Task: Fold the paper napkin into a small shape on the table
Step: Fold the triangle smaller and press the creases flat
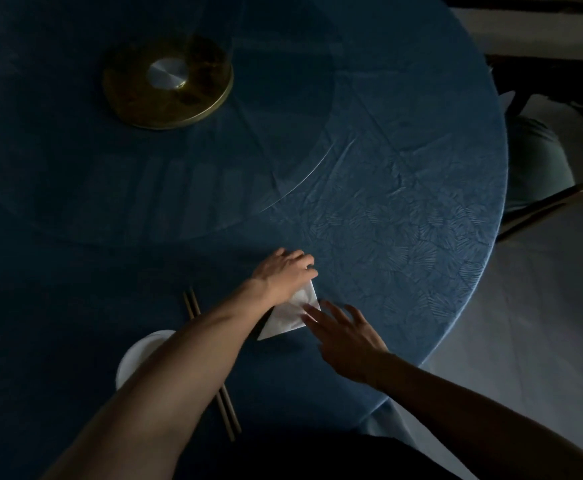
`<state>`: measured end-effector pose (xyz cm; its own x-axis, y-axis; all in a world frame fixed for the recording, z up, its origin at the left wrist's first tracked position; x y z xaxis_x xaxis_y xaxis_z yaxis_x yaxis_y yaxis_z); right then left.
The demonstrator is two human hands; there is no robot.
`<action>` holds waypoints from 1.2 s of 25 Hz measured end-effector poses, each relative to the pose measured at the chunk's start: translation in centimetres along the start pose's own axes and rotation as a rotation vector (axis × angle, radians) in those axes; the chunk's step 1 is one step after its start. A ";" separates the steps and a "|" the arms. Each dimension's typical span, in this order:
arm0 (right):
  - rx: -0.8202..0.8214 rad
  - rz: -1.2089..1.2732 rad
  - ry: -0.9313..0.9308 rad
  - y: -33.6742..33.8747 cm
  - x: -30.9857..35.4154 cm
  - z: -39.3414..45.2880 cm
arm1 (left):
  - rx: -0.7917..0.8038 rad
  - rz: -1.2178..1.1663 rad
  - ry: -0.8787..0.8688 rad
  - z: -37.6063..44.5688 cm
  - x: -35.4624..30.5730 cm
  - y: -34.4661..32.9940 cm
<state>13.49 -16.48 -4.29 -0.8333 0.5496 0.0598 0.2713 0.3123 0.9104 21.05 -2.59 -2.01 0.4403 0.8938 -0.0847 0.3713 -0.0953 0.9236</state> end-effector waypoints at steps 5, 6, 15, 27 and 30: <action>-0.086 0.109 -0.032 1.3 -0.9 -0.8 | 0.057 -0.119 0.051 0.7 0.8 0.2; -0.110 0.121 -0.024 1.5 -1.1 -1.1 | 0.071 -0.164 0.068 0.6 0.9 0.0; -0.231 0.183 -0.051 2.1 -3.5 -1.1 | -0.002 -0.684 0.329 -1.3 2.0 -1.4; -0.083 0.707 -0.435 1.1 -5.7 5.1 | -0.195 -1.120 0.431 -6.5 2.9 -3.2; -0.087 0.699 -0.434 1.1 -5.7 5.1 | -0.240 -1.061 0.518 -6.9 2.6 -3.7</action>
<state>20.98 -15.28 -5.72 -0.2212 0.8506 0.4770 0.6049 -0.2641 0.7513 15.17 3.13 -3.05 -0.3930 0.5532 -0.7345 0.1642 0.8282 0.5359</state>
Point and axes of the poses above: each hand's wrist, its own z-axis towards the middle knuckle, its own y-axis out of the back of the hand, x = y × z, the point moved 5 cm from there along z, towards the middle knuckle, and after that the axes turned 4 degrees about -z, right-handed, at the moved point
